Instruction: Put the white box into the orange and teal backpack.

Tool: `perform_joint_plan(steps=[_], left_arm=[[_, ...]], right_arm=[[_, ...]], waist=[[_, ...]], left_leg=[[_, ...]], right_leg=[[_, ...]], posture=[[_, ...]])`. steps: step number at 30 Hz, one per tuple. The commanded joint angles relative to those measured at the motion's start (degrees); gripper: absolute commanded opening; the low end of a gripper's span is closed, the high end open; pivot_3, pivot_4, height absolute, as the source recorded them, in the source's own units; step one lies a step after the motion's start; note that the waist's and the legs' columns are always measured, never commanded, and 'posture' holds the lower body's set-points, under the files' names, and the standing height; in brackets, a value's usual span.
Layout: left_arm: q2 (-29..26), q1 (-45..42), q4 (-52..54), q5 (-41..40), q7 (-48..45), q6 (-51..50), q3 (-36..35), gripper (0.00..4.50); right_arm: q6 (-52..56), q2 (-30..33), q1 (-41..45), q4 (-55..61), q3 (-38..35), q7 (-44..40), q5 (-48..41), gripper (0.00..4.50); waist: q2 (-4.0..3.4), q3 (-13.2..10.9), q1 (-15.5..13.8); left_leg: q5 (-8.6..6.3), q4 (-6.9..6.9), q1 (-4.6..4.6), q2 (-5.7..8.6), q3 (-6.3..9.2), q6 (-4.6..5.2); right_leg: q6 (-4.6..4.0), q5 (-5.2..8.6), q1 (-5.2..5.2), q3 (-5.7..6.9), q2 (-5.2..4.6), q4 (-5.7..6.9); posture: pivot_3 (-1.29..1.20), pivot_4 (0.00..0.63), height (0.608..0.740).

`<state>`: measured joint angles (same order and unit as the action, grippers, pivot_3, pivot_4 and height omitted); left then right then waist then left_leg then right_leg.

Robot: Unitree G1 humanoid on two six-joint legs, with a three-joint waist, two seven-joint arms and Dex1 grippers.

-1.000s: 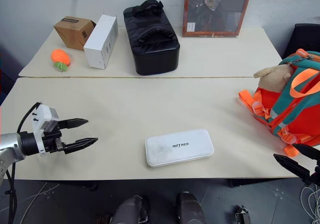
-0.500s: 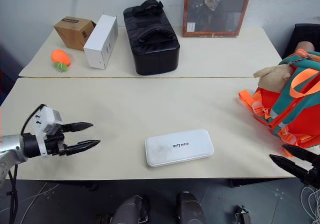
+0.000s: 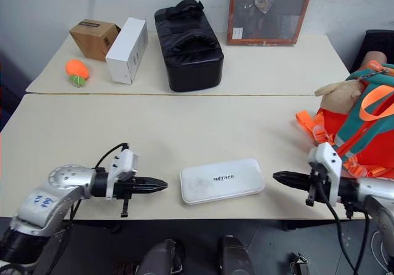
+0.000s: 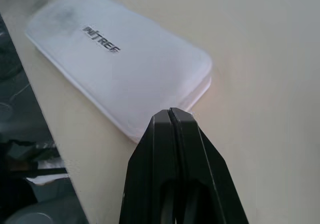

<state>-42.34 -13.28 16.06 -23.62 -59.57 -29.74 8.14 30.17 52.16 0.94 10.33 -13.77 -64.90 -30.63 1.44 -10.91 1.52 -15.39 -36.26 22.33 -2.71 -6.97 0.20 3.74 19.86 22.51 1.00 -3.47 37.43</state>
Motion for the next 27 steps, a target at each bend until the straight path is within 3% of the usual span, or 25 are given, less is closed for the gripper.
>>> perform_joint_plan(steps=[1,9,19,22,26,27], left_arm=[[1.9,-2.6,-2.3,2.6,-0.1,1.3,3.3,0.01],[7.3,-6.7,-8.7,6.2,0.1,4.0,7.0,0.01],[10.5,-9.4,-14.6,6.6,2.7,5.3,2.5,0.01],[8.8,-8.3,-14.1,7.3,2.2,5.0,1.6,0.01],[2.0,-5.4,-14.8,9.4,-0.5,7.1,0.3,0.01],[0.6,-5.0,-15.2,8.7,-1.3,6.9,-0.6,0.19]], right_arm=[[-3.5,-0.2,3.6,-4.2,3.3,0.0,3.8,0.0],[-6.1,-1.3,5.6,-5.6,8.7,-1.0,6.9,0.0],[-4.3,-2.3,2.8,-0.8,8.4,-0.1,5.9,0.0],[-5.4,-2.3,3.0,-1.8,8.3,0.5,7.1,0.0],[-6.0,-2.2,3.9,-3.1,8.2,0.1,7.2,0.0],[-6.3,-2.2,4.2,-3.6,8.3,0.0,7.4,0.0]], waist=[[0.0,0.0,0.0],[0.0,0.0,0.0],[0.0,0.0,0.0],[0.0,0.0,0.0],[0.0,0.0,0.3],[0.0,0.0,0.2]], left_leg=[[0.02,-0.02,-0.03,-0.01,0.0,-0.03],[0.11,-0.25,-0.02,-0.02,0.0,-0.17],[0.08,-0.33,-0.02,-0.04,0.05,-0.13],[0.1,-0.34,-0.01,-0.04,0.05,-0.17],[0.08,-0.33,-0.05,-0.09,0.04,-0.23],[0.08,-0.31,-0.08,-0.11,0.03,-0.24]], right_leg=[[0.01,0.0,-0.03,0.0,0.01,0.02],[0.03,-0.01,-0.03,0.0,0.02,0.21],[0.04,-0.02,-0.05,0.03,0.01,0.29],[0.04,-0.02,-0.04,0.03,0.01,0.3],[0.03,-0.02,-0.03,0.03,0.03,0.31],[0.03,-0.01,-0.05,0.03,0.04,0.31]], posture=[[0.0,0.15,0.74],[0.0,0.15,0.74],[0.0,0.15,0.74],[0.0,0.15,0.74],[0.0,0.15,0.74],[0.0,0.15,0.74]])
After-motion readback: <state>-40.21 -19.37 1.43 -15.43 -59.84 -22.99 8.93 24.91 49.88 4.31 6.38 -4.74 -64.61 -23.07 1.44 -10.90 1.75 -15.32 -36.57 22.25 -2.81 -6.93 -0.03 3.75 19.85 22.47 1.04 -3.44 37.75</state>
